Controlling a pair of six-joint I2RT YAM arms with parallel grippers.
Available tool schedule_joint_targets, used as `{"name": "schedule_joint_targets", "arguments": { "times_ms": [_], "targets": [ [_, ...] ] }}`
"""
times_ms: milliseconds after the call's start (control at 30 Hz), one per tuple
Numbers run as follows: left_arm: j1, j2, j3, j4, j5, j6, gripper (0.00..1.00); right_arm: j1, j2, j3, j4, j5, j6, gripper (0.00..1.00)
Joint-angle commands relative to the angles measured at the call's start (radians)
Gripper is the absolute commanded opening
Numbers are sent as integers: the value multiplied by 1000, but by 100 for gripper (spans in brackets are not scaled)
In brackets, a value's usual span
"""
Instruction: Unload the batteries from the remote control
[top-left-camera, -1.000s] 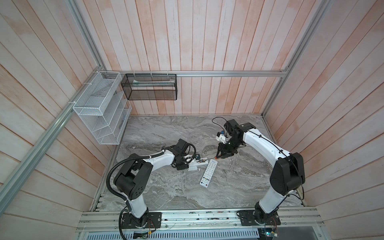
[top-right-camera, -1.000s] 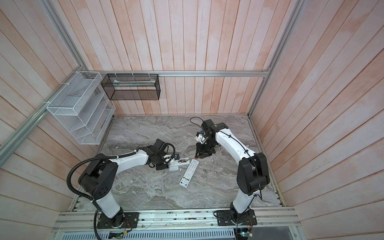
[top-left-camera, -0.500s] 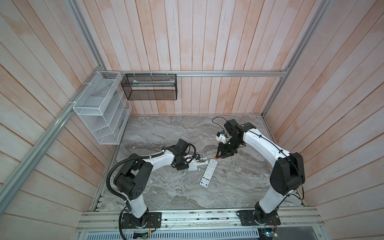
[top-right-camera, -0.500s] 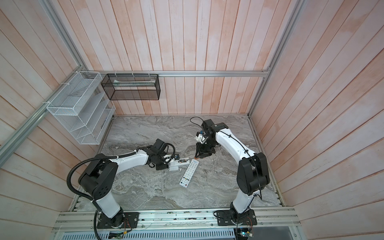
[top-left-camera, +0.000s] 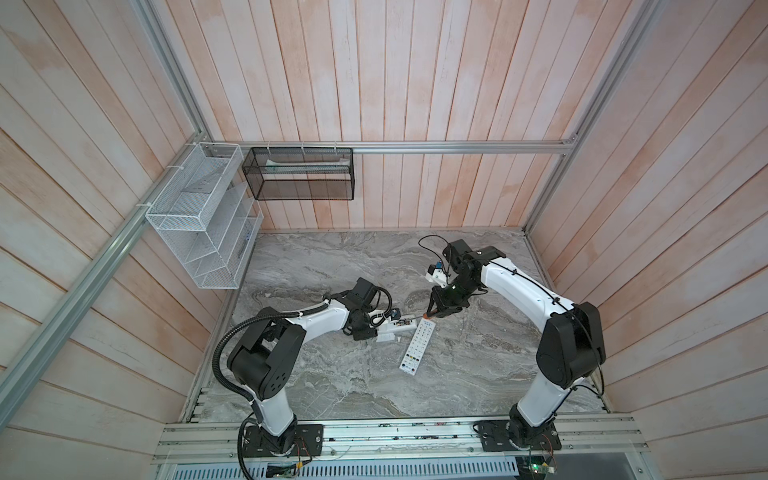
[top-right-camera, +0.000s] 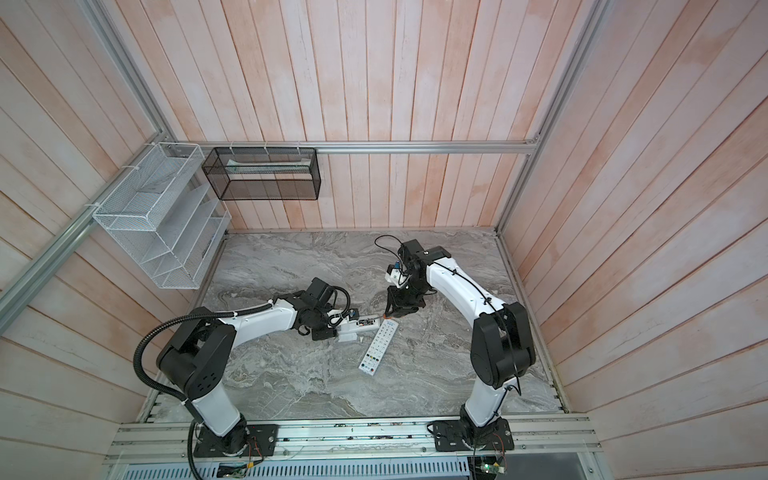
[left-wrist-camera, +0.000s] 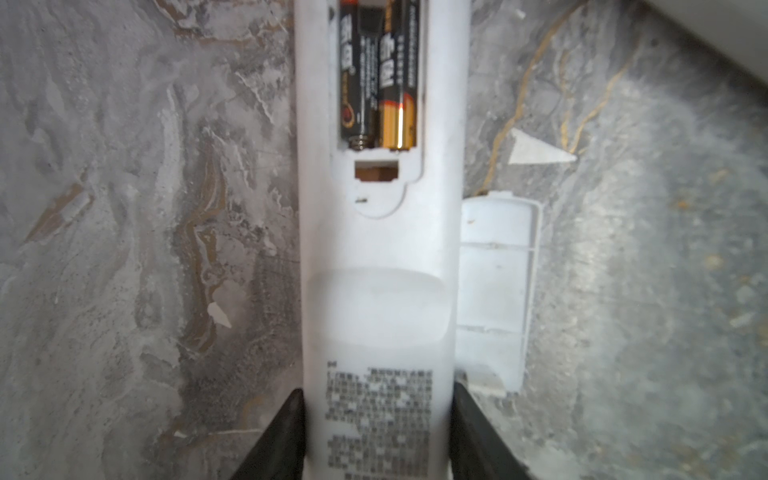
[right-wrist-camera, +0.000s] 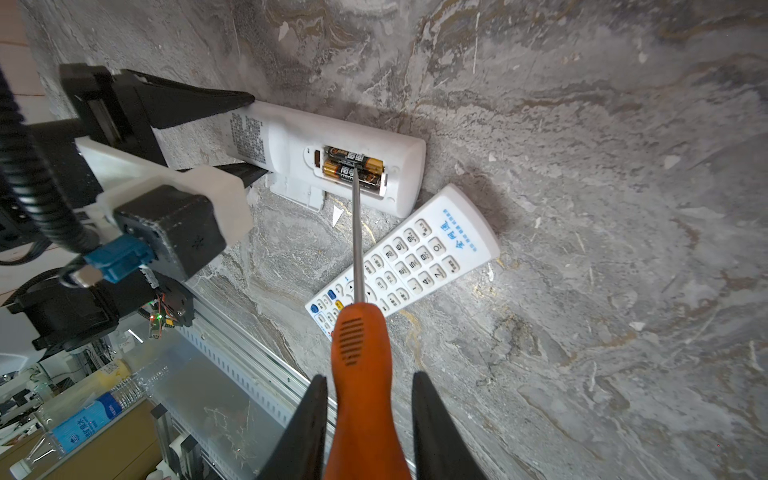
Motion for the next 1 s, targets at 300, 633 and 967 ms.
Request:
{"name": "schedule_joint_targets", "arguments": {
  "times_ms": [300,633,967],
  "targets": [
    [-27,-12,-39,-37,90,10,26,-23,-15,13,-49,94,2,0],
    [-27,-12,-42,-35,89,14,25,-35,-14,30,-57,94,-4,0],
    [-27,-1,-37,-41,90,13,25,-42,-17,17,-47,82,-10,0]
  ]
}}
